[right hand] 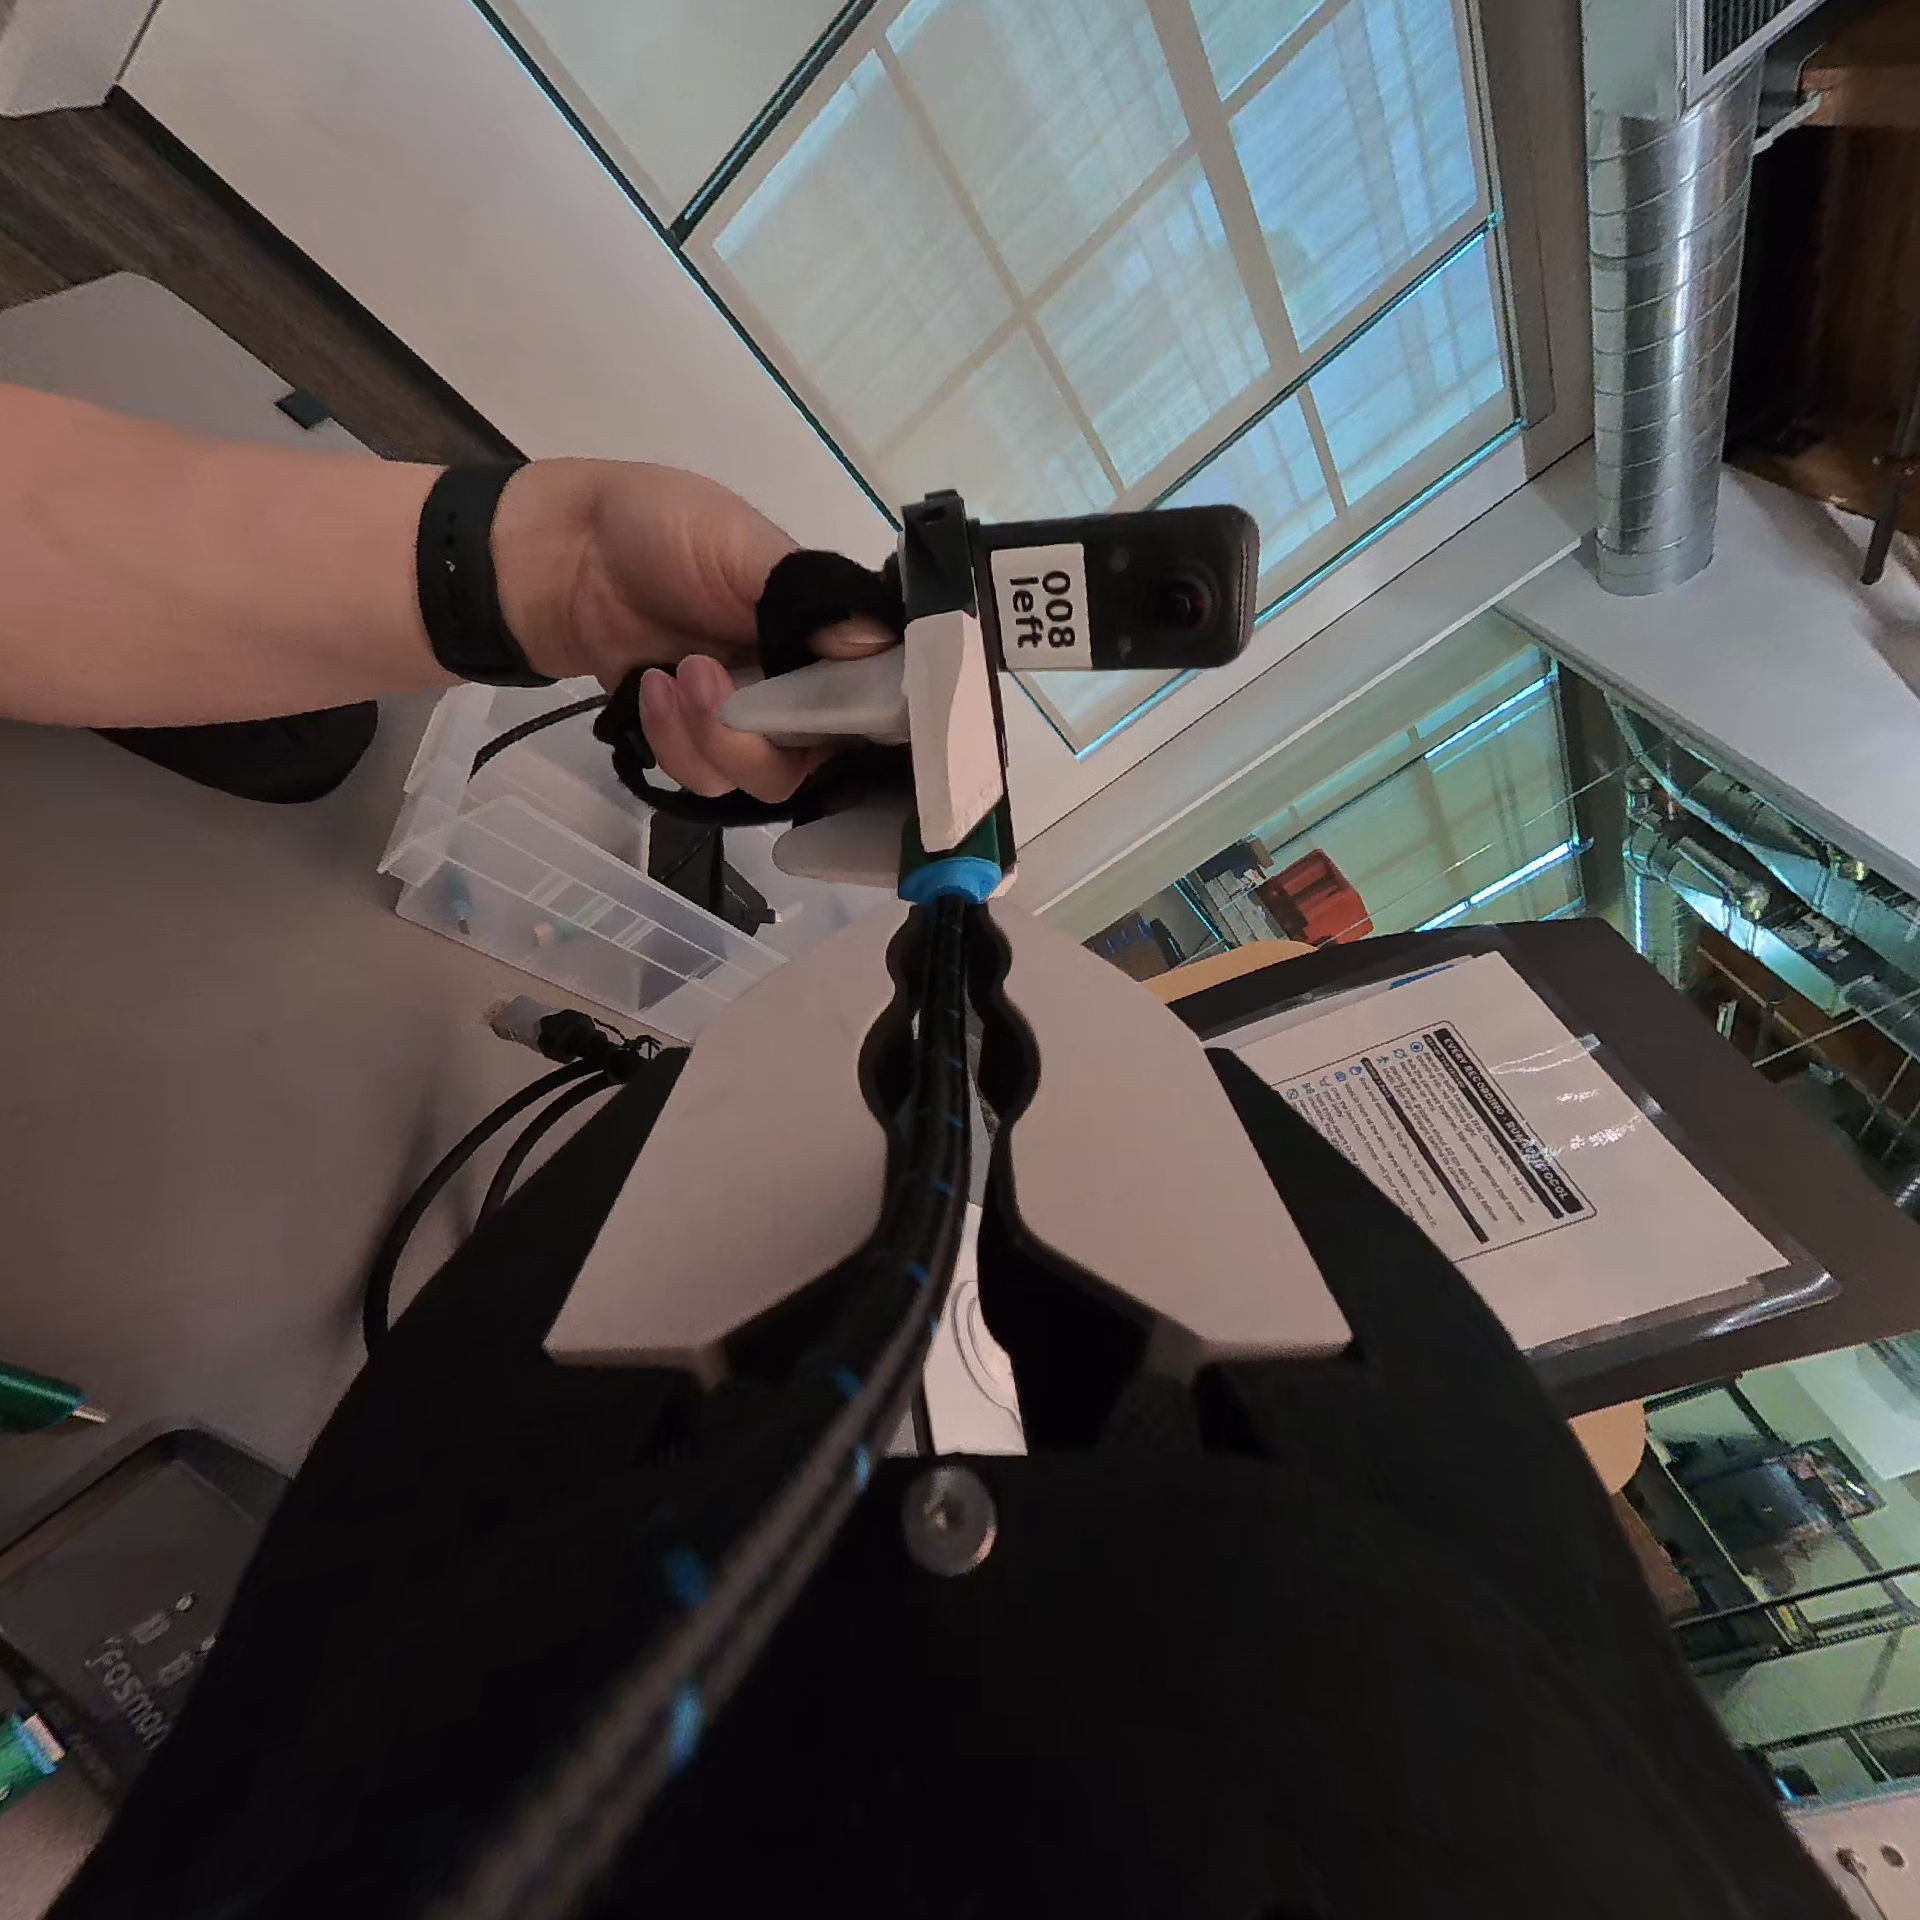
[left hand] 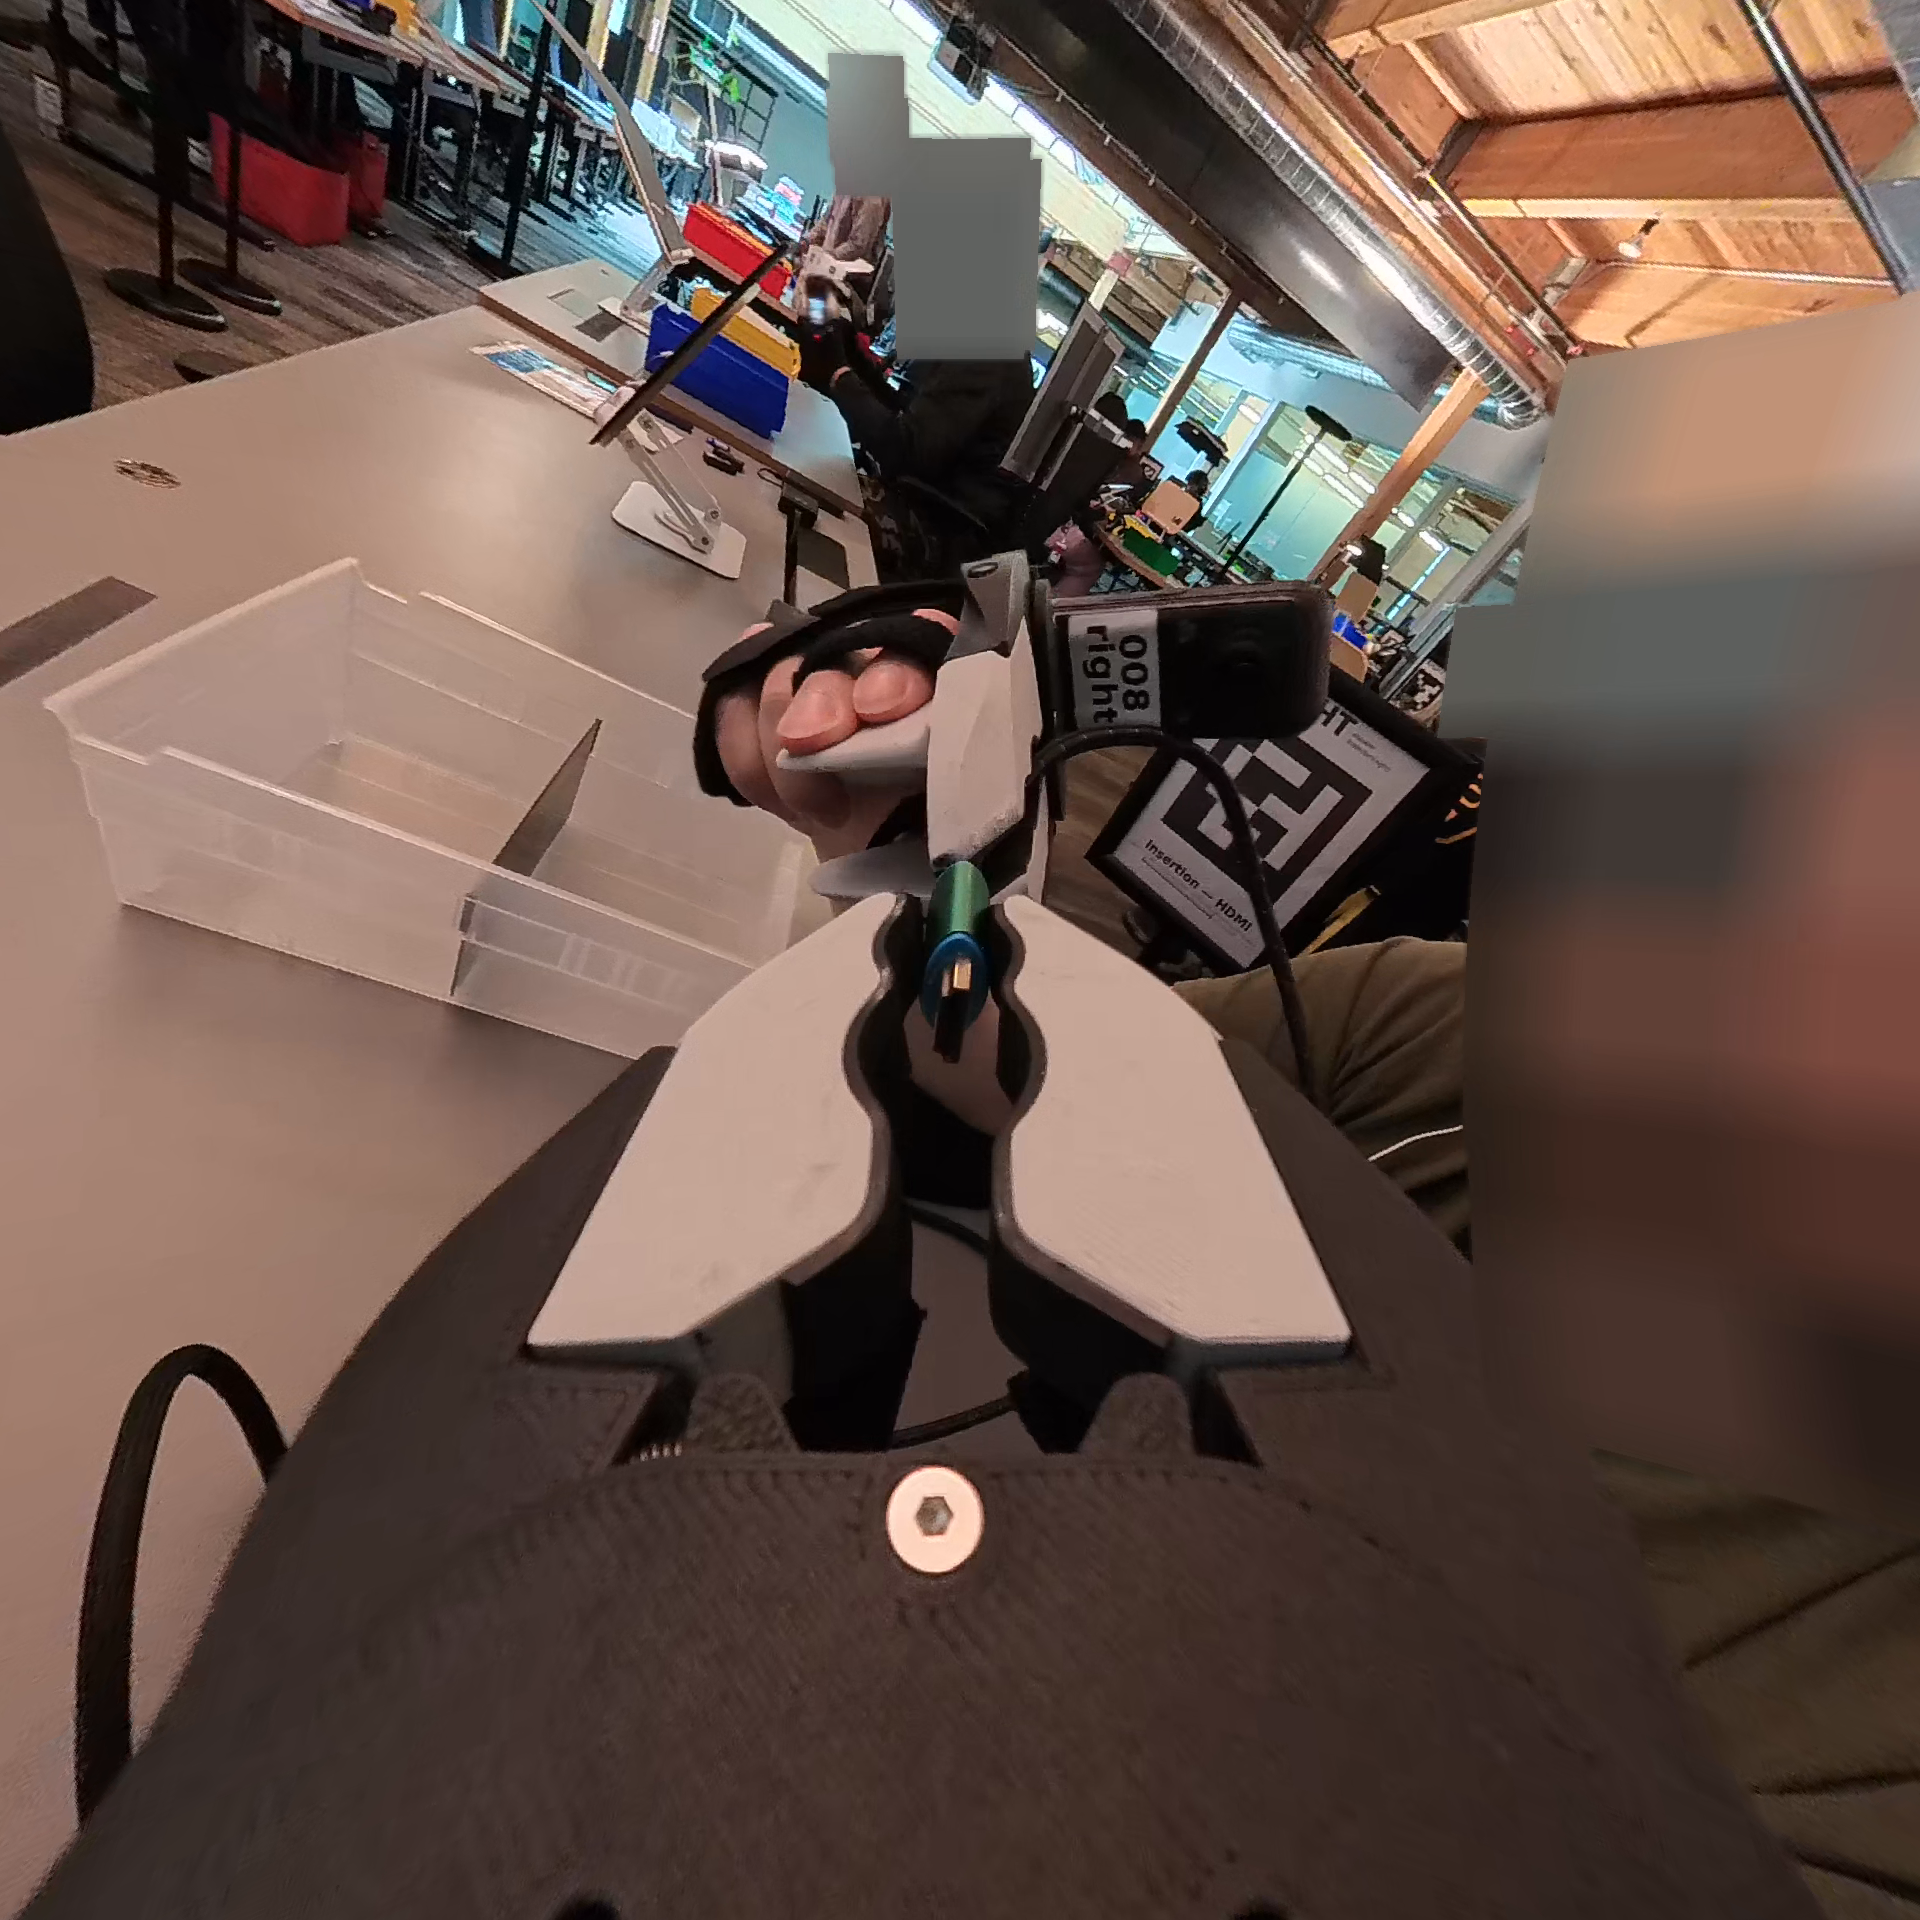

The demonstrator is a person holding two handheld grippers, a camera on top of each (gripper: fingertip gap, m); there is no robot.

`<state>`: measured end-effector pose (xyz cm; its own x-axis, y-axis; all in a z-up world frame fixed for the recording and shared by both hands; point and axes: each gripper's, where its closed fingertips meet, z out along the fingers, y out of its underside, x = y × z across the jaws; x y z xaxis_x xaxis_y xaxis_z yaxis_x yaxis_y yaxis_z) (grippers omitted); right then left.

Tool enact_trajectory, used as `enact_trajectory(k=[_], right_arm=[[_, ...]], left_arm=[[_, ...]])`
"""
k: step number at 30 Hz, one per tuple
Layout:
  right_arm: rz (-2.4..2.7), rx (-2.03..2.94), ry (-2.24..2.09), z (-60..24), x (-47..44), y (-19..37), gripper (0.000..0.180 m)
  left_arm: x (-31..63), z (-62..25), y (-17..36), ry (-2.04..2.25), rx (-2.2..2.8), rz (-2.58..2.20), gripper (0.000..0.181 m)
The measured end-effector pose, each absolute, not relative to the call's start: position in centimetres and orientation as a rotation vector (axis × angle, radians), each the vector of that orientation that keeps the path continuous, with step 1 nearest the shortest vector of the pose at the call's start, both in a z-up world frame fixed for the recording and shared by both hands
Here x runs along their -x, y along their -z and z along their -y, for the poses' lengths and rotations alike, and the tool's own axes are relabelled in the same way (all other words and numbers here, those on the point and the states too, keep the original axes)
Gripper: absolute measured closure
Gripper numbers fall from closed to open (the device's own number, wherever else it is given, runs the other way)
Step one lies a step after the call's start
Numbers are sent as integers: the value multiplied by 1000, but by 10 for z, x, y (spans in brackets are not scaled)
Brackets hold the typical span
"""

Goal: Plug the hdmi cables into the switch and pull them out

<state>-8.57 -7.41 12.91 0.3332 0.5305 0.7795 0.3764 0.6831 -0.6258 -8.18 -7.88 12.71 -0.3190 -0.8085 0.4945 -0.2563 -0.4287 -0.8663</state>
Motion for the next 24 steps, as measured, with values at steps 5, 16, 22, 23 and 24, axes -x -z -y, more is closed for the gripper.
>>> enact_trajectory(k=[5, 16, 22, 23, 24], right_arm=[[1269, 893, -96, 72, 87, -128, 171], [1256, 948, -110, 64, 84, -125, 171], [1197, 990, -107, 58, 63, -134, 171], [1182, 1000, -95, 57, 55, -136, 171], [1163, 1010, -84, 56, 47, -140, 171]], left_arm=[[83, 77, -127, 1837, 1513, -1356, 170], [81, 66, -124, 1862, 1525, -1299, 167], [93, 56, -131, 1629, 1378, -1347, 155], [94, 52, -127, 1493, 1354, -1379, 151], [94, 49, -122, 1356, 1331, -1398, 144]])
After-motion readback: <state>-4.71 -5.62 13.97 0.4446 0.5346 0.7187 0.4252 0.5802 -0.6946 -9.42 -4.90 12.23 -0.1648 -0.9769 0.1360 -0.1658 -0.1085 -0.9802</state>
